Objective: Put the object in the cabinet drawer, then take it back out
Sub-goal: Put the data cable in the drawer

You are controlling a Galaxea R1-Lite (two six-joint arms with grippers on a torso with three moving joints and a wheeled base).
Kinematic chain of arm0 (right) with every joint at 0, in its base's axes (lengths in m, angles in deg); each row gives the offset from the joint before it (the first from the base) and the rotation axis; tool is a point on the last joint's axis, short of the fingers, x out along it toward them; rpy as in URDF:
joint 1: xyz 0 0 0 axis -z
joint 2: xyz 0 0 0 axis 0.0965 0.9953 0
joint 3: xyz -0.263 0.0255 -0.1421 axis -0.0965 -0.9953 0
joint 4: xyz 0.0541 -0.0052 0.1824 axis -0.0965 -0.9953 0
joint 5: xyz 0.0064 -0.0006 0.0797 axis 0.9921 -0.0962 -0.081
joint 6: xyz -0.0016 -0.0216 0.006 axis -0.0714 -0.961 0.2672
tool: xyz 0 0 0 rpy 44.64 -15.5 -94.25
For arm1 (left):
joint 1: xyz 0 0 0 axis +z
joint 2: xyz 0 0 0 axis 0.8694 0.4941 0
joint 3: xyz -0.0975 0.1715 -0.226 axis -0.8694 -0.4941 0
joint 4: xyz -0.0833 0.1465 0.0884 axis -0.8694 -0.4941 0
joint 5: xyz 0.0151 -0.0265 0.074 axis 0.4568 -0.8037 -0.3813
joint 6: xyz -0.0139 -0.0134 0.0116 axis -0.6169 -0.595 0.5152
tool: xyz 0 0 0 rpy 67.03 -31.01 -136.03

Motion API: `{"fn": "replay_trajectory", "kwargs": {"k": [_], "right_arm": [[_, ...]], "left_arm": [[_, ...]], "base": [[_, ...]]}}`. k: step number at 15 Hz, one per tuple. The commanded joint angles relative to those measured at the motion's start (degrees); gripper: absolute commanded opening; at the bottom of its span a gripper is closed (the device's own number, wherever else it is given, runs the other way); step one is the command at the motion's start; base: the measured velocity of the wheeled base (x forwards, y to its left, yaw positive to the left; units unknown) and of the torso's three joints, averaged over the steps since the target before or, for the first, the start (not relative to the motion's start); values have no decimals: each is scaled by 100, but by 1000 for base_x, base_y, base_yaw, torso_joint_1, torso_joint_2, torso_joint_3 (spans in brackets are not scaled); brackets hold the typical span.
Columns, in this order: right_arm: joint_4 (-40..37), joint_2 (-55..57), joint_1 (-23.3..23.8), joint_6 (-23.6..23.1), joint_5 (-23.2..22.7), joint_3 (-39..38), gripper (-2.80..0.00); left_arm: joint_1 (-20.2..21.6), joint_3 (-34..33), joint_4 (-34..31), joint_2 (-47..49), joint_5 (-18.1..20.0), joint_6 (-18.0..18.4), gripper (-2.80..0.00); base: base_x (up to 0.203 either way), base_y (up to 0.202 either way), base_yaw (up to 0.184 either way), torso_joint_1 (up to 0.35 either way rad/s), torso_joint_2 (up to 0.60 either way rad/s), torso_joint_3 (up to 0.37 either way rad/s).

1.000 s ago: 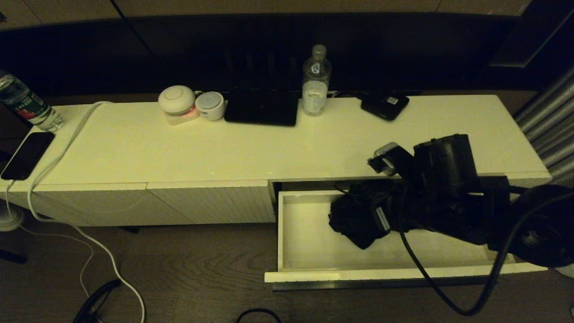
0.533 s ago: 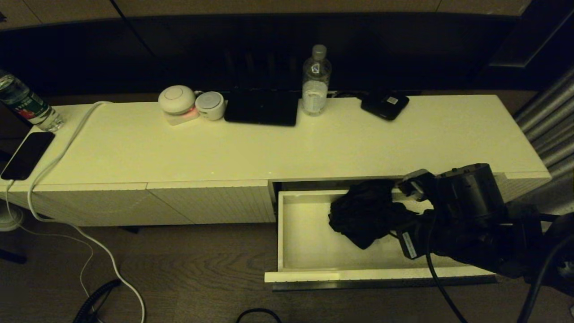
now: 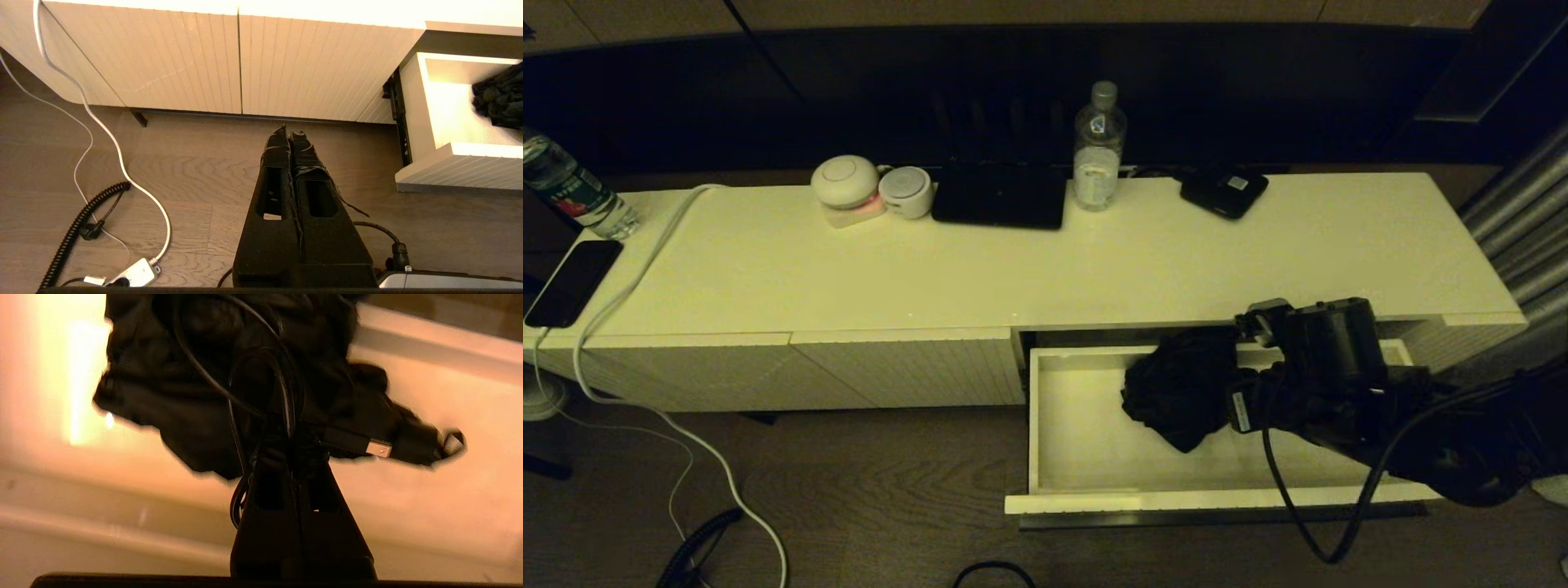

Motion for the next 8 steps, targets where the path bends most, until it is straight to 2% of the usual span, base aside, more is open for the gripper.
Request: {"fn": "replay_trajectory", "kwargs": {"k": [1, 5, 8], "right_arm": [[393, 545, -2, 5, 15, 151, -280], [816, 629, -63, -82, 16, 30, -280], [1139, 783, -73, -496, 33, -118, -280]], "left_arm": [[2, -2, 2, -9, -2, -4, -280], [2, 0, 2, -9, -2, -4, -280], [2, 0, 2, -9, -2, -4, -280]], "base": [[0, 0, 0, 0, 0, 0], [0, 0, 0, 0, 0, 0], [0, 0, 0, 0, 0, 0]]}}
